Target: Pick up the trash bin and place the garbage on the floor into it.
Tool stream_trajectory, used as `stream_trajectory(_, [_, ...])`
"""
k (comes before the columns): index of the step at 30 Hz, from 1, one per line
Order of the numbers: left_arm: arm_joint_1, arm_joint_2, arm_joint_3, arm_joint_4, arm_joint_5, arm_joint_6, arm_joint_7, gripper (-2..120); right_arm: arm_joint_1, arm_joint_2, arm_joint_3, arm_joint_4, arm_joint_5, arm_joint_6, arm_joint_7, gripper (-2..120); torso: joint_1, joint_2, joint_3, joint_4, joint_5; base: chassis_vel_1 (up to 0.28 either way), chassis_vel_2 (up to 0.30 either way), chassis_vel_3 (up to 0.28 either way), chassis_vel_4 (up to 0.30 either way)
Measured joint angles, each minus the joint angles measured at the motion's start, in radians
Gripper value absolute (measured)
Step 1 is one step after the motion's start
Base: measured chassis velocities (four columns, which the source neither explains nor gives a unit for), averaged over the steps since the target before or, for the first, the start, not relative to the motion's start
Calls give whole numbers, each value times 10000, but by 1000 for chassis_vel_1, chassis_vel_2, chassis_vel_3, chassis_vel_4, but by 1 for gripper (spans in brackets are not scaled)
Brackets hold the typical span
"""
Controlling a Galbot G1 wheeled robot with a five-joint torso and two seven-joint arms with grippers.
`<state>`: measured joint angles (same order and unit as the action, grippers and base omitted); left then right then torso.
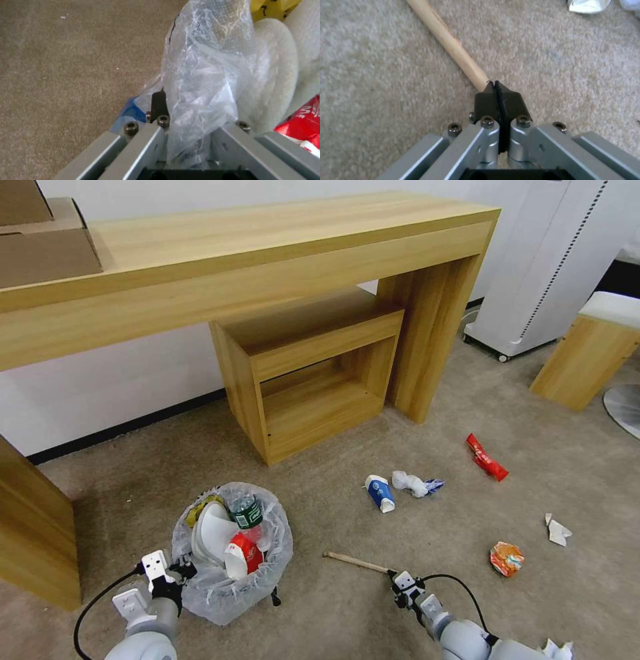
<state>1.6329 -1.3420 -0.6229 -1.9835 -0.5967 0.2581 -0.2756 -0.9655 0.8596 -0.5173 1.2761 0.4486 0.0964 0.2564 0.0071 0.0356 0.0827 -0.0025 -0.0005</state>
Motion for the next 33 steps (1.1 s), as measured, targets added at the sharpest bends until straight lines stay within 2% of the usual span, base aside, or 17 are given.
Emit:
stream_trajectory(9, [1, 46, 8, 9, -20, -10, 3, 1, -21, -24, 140, 148, 2, -108, 85, 2, 0, 0, 0, -1, -2, 0, 0, 0, 0])
stream_trajectory(11, [47, 64, 2, -27, -27, -25, 5, 1, 8, 5, 141, 116, -2, -170, 96, 13, 0, 0, 0, 0, -2, 0, 0, 0, 0])
stream_trajectory(13, [61, 70, -1, -36, -29, -29, 6, 1, 15, 6, 141, 103, -2, -174, 96, 15, 0, 0, 0, 0, -2, 0, 0, 0, 0])
stream_trajectory(16, [139, 104, -43, -101, -39, -38, 11, 1, 41, 16, 125, -6, -14, -180, 86, 33, 1, 0, 1, -1, -3, 0, 0, 0, 0])
stream_trajectory(19, [162, 103, -50, -114, -39, -45, 17, 1, 66, 62, 111, -90, -47, -178, 78, 39, 0, 0, 0, 0, -2, 0, 0, 0, 0])
stream_trajectory(25, [167, 86, -55, -119, -40, -51, 22, 1, 104, 108, 72, -160, -69, -177, 71, 37, 0, 0, 1, 0, -2, 0, 0, 0, 0])
stream_trajectory(33, [129, 96, -56, -86, -38, -76, 32, 1, 190, 170, 43, -401, -78, -149, 56, 26, 0, 0, 1, 0, -2, 0, 0, 0, 0])
